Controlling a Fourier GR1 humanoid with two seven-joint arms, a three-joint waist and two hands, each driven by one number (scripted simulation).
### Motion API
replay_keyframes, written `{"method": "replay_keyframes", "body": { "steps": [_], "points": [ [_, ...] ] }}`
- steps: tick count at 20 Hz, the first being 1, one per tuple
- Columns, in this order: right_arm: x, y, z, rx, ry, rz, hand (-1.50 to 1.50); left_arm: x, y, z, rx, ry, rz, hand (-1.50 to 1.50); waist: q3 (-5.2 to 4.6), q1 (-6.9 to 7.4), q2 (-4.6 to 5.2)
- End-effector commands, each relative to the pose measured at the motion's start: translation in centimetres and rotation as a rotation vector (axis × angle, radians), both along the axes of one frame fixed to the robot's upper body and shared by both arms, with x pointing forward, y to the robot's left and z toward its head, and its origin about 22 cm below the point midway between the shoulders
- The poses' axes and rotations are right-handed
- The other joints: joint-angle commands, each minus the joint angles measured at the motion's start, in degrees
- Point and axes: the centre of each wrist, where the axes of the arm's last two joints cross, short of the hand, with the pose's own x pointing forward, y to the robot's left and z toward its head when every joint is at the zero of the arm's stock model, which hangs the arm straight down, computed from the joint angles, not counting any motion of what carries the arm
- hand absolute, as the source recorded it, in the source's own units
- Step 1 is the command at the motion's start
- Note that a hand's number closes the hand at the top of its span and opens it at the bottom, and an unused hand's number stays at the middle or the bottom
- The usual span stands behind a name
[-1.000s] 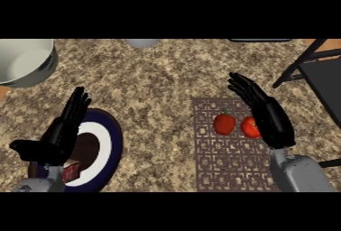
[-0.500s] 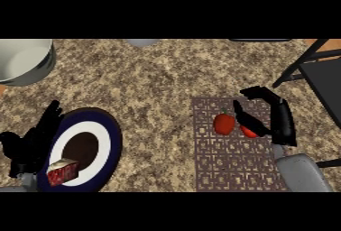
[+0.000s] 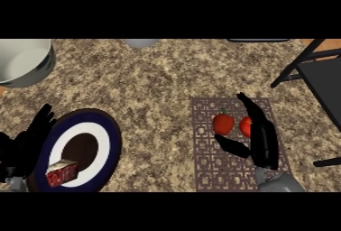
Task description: Pick the tomato from the placemat and place it in the tiered shelf
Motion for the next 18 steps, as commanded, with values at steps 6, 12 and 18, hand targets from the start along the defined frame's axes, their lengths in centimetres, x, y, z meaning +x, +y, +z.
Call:
{"method": "replay_keyframes", "body": {
  "steps": [6,12,18],
  "points": [
    [0.1,-1.7,4.6,-0.416,0.31,-0.135,-1.5,-0.4,0.1,0.1,-0.008,0.003,0.005,0.0,-0.06,0.04,-0.11],
    [1.6,0.3,6.0,-0.684,0.639,-0.059,-1.5,0.2,-0.4,-0.1,0.009,0.002,-0.014,0.0,-0.02,1.16,0.26],
    [1.6,3.7,7.7,-0.786,0.701,-0.065,-1.5,0.4,0.5,-0.3,0.005,-0.007,-0.016,0.0,0.13,0.77,0.31]
  ]
}}
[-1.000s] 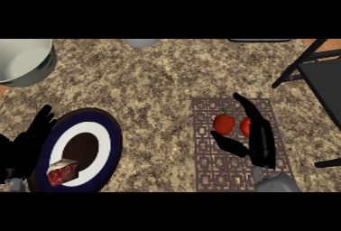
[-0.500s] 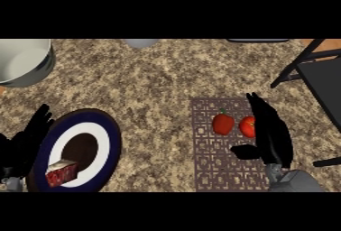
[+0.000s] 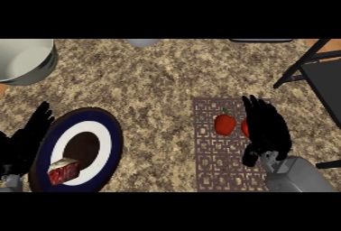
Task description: Pick the tomato from the placemat and place it in the tiered shelf
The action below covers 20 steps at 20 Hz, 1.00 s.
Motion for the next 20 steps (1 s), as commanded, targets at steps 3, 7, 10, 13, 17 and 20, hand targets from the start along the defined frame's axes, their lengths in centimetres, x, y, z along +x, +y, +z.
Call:
{"method": "replay_keyframes", "body": {
  "steps": [3,7,10,13,17,20],
  "points": [
    [1.5,0.1,0.7,-0.082,0.08,-0.024,-1.5,0.4,-0.2,0.9,-0.007,-0.001,-0.013,0.0,0.12,0.07,0.08],
    [3.5,-0.4,-1.1,-0.1,0.101,-0.023,-1.5,-1.0,-0.5,-0.4,-0.01,0.002,-0.003,0.0,0.12,0.35,0.16],
    [2.1,0.4,-2.9,-0.098,0.116,-0.025,-1.5,-0.9,-0.5,-0.4,-0.009,-0.006,-0.006,0.0,0.12,0.1,0.13],
    [3.6,-2.9,-3.9,-0.123,0.122,-0.041,-1.5,-0.9,-1.1,-0.2,-0.002,0.01,-0.007,0.0,0.13,0.1,0.15],
    [2.0,-4.3,-6.7,-0.108,0.109,-0.029,-1.5,-0.9,-1.8,-1.7,-0.015,0.01,-0.003,0.0,0.13,-0.03,0.15],
    [3.7,-3.8,-6.7,-0.113,0.085,-0.011,-1.5,0.2,0.1,-0.8,-0.02,0.001,0.004,0.0,0.12,0.01,0.15]
  ]
}}
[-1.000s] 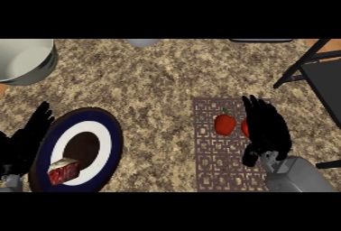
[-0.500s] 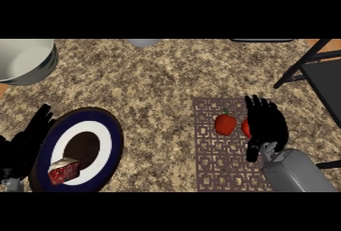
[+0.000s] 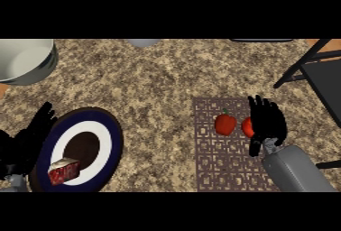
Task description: Pick the tomato from the placemat and place it in the tiered shelf
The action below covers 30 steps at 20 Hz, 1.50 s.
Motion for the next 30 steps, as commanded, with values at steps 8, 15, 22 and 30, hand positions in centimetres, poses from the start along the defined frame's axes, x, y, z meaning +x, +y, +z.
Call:
{"method": "replay_keyframes", "body": {
  "steps": [8,15,22,30],
  "points": [
    [0.5,-3.2,-2.2,0.014,0.001,0.011,-1.5,-0.7,-0.3,-0.5,-0.001,-0.003,-0.001,0.0,0.0,-0.07,-0.04],
    [0.1,-1.7,-4.2,0.068,0.038,-0.005,1.5,-0.1,0.0,0.6,0.021,-0.005,0.01,0.0,0.0,-0.03,-0.04],
    [3.1,-4.0,-4.0,-0.018,0.011,0.071,1.5,-0.6,1.4,0.1,-0.003,-0.009,-0.005,0.0,0.01,0.26,0.04],
    [1.6,-2.9,-1.3,0.003,-0.17,0.102,1.5,0.9,-0.3,-0.3,-0.002,0.013,0.002,0.0,-0.01,-0.22,-0.04]
  ]
}}
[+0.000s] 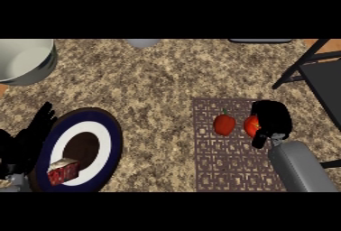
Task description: Pick the tomato from the placemat and place it in the tiered shelf
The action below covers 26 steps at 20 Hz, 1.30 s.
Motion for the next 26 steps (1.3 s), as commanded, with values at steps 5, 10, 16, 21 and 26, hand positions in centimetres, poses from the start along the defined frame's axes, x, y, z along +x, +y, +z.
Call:
{"method": "replay_keyframes", "body": {
  "steps": [5,10,16,21,26],
  "points": [
    [1.1,1.4,3.4,0.057,-0.185,-0.26,1.5,-0.6,0.4,0.2,0.003,-0.004,-0.002,0.0,0.44,0.45,0.21],
    [3.9,1.3,6.8,0.185,-0.296,-0.81,1.5,0.3,1.0,-0.2,-0.001,-0.008,-0.005,0.0,0.31,0.09,0.4],
    [5.1,6.6,15.0,0.252,-0.498,-0.931,1.5,-0.2,1.6,0.0,0.0,0.003,-0.007,0.0,0.29,0.22,0.02],
    [3.8,8.1,19.7,0.43,-0.7,-0.95,1.5,-0.6,-0.4,-0.4,-0.003,0.011,-0.014,0.0,0.37,0.39,-0.14],
    [1.7,9.3,24.6,0.407,-0.835,-0.951,1.5,0.9,-1.0,0.1,-0.006,0.007,-0.006,0.0,0.34,-0.45,-0.03]
  ]
}}
